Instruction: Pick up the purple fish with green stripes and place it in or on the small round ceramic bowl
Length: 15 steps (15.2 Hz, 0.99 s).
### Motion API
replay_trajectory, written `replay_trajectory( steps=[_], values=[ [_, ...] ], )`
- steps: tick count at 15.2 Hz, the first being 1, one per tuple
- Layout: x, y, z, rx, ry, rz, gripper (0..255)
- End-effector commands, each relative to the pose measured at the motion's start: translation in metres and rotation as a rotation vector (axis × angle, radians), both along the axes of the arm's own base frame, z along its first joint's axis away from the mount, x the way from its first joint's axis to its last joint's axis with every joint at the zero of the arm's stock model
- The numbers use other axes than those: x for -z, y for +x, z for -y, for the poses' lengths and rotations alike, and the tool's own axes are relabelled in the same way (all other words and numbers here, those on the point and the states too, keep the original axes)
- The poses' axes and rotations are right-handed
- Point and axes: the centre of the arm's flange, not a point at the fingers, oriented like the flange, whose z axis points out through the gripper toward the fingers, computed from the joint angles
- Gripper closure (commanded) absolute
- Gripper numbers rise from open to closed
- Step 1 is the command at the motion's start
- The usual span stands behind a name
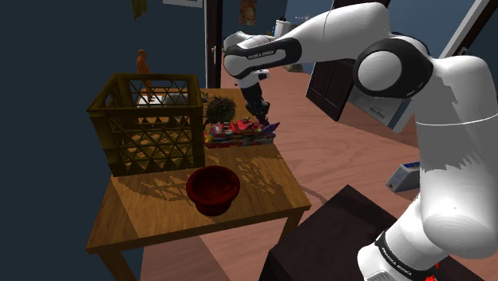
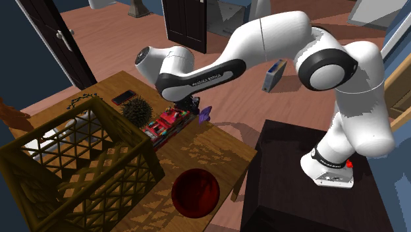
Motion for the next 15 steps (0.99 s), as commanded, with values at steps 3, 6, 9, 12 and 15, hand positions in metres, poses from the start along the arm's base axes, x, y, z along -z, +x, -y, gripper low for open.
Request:
replay_trajectory(
  steps=[3,6,9,12,15],
  values=[
    [-0.004,-0.007,-0.053,0.001,0.000,0.000,255],
    [-0.006,-0.014,-0.092,0.001,0.000,0.000,255],
    [-0.008,-0.021,-0.131,0.001,0.000,0.000,255],
    [-0.010,-0.028,-0.170,0.001,0.000,0.000,255],
    [-0.011,-0.035,-0.209,0.001,0.000,0.000,255]
  ],
)
